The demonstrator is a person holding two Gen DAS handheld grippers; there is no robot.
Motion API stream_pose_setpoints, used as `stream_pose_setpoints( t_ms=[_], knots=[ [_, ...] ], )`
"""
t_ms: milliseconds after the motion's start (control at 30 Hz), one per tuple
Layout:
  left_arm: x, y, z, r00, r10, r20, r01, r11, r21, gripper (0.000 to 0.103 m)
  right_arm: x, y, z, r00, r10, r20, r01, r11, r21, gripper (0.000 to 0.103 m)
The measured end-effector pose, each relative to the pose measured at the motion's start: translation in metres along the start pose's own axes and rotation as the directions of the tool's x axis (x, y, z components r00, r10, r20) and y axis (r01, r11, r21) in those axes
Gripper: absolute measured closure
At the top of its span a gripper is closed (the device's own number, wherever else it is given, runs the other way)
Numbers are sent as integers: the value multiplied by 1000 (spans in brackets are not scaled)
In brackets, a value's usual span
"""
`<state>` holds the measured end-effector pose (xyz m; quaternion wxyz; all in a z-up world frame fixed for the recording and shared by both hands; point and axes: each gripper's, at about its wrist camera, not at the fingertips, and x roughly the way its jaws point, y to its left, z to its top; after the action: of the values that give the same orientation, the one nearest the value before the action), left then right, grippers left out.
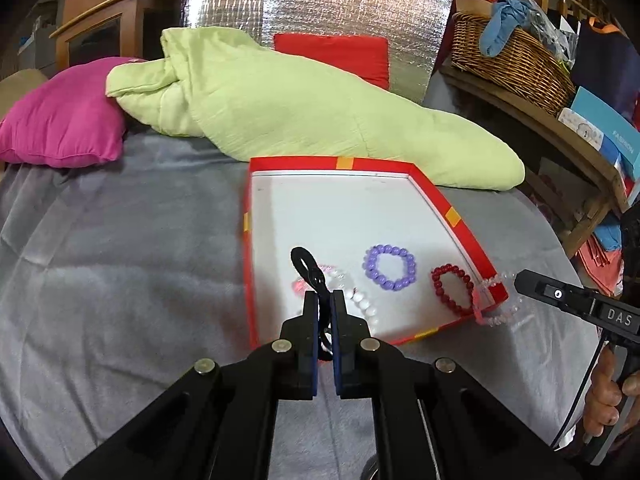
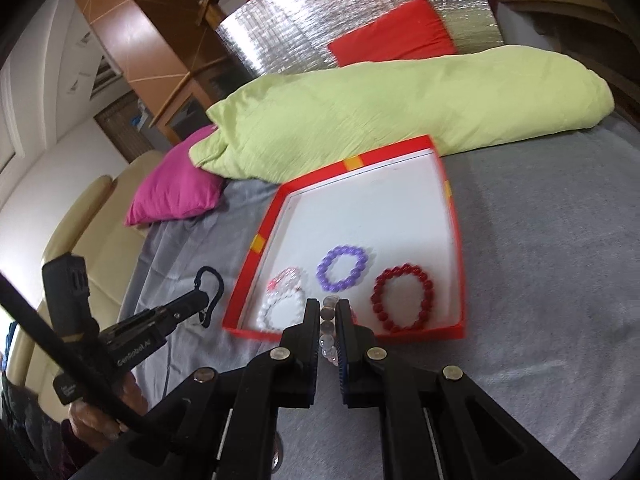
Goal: Organize jewelry
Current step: 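Lift both items and lower them into the red tray, then open both tools and move them toward the bangles on the cover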
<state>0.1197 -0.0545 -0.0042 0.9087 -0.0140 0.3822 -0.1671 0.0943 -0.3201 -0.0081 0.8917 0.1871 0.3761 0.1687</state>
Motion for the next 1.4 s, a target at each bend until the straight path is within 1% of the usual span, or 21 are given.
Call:
stream_pose_setpoints(
  t_ms=[233, 333, 467, 567, 800, 967, 1100, 1167, 1200, 1233, 1267, 1333, 1367, 1400],
  knots=[
    [25, -16, 18, 999, -31, -17, 32, 999, 32, 97, 8, -20, 24, 998, -50, 34, 48, 997, 55, 94],
    [39, -18, 28, 1000, -19, -19, 20, 999, 44, 97, 14, -24, 35, 996, -67, 53, 63, 995, 73, 94],
    [63, -9, 37, 998, -29, -54, 29, 1000, -5, 97, 27, -28, 48, 994, -83, 65, 76, 992, 105, 94],
    [80, -7, 44, 997, -12, -71, 11, 1000, -6, 97, 41, -29, 55, 994, -85, 76, 74, 989, 128, 94],
    [108, -9, 51, 994, -23, -108, 21, 1000, -19, 97, 79, -33, 64, 995, -74, 60, 62, 981, 183, 94],
    [121, -18, 48, 991, 6, -132, -3, 1000, 17, 97, 97, -38, 70, 995, -68, 70, 50, 973, 224, 94],
    [119, -20, 47, 990, 35, -136, -30, 999, 38, 95, 98, -51, 69, 989, -120, 91, 92, 960, 264, 90],
    [115, -19, 47, 989, 50, -139, -44, 998, 44, 90, 97, -59, 66, 989, -127, 70, 102, 952, 288, 81],
    [112, -18, 47, 989, 55, -135, -50, 998, 45, 83, 95, -60, 65, 990, -126, 68, 101, 952, 290, 77],
    [107, -17, 48, 990, 60, -127, -55, 997, 46, 77, 92, -60, 65, 989, -128, 69, 103, 952, 288, 76],
    [100, -17, 49, 991, 65, -113, -60, 997, 49, 74, 89, -59, 64, 989, -129, 70, 105, 955, 277, 76],
    [87, -18, 50, 993, 81, -87, -76, 995, 60, 64, 82, -55, 63, 988, -136, 67, 116, 963, 243, 76],
    [77, -19, 51, 993, 95, -67, -90, 993, 70, 60, 78, -53, 61, 988, -142, 64, 124, 966, 225, 76],
    [72, -19, 51, 993, 103, -56, -99, 992, 76, 53, 75, -51, 60, 987, -148, 60, 132, 968, 212, 76]
  ],
)
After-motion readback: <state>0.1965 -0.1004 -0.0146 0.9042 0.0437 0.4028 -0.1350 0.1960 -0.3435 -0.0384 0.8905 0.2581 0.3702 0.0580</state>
